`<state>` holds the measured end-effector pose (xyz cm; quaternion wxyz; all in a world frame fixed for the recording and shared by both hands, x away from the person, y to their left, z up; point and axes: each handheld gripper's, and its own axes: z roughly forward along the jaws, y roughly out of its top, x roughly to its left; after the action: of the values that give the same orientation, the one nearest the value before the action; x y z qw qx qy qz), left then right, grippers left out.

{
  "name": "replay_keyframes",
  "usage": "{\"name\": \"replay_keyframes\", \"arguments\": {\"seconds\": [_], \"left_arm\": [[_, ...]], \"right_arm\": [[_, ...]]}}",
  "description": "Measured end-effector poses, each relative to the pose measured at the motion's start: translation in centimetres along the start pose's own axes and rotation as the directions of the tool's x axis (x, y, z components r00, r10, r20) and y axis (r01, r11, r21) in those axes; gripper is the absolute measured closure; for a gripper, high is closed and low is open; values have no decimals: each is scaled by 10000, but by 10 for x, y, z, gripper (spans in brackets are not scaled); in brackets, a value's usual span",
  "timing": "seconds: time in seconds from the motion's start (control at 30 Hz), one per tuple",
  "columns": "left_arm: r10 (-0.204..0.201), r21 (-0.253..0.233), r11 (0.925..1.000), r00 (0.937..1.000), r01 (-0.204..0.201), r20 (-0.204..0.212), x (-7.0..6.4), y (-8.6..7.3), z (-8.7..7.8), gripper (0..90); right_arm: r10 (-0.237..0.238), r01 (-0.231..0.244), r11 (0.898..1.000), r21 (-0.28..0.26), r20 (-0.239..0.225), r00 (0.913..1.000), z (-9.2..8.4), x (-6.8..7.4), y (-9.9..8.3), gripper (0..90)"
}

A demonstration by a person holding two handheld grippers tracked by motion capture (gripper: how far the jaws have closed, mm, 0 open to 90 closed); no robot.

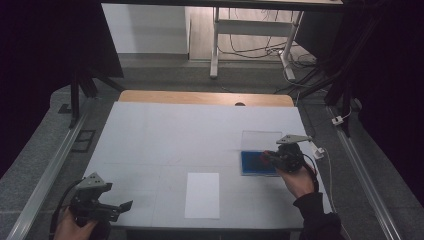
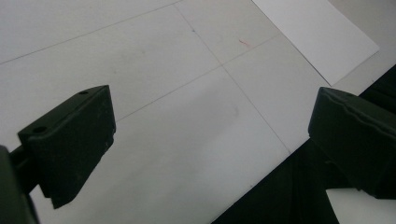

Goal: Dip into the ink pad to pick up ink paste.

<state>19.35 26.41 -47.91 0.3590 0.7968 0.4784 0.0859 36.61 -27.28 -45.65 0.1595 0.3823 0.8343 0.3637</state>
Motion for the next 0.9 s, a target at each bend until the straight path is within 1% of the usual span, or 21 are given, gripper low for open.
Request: {"name": "replay_keyframes", "arguments": {"seconds": [0.17, 0.37, 0.57, 0.77, 0.9], "left_arm": [[2, 1, 10000, 10000, -2, -2, 0, 0, 0, 15], [8, -4, 10000, 10000, -8, -17, 0, 0, 0, 15], [1, -9, 10000, 10000, -1, -16, 0, 0, 0, 15], [1, -16, 10000, 10000, -2, -10, 0, 0, 0, 15], [-2, -14, 10000, 10000, 2, -11, 0, 0, 0, 15]], "right_arm": [[-44, 43, 9999, -92, -136, 9999, -3, 3, 0, 800], [-310, 306, 9994, -141, -299, 9991, -6, 9, 2, 800], [-482, 472, 9986, -233, -456, 9978, -7, 15, 3, 800], [-456, 434, 9983, -377, -597, 9972, -9, 20, 4, 800], [-516, 489, 9980, -408, -672, 9964, -10, 24, 4, 800]]}}
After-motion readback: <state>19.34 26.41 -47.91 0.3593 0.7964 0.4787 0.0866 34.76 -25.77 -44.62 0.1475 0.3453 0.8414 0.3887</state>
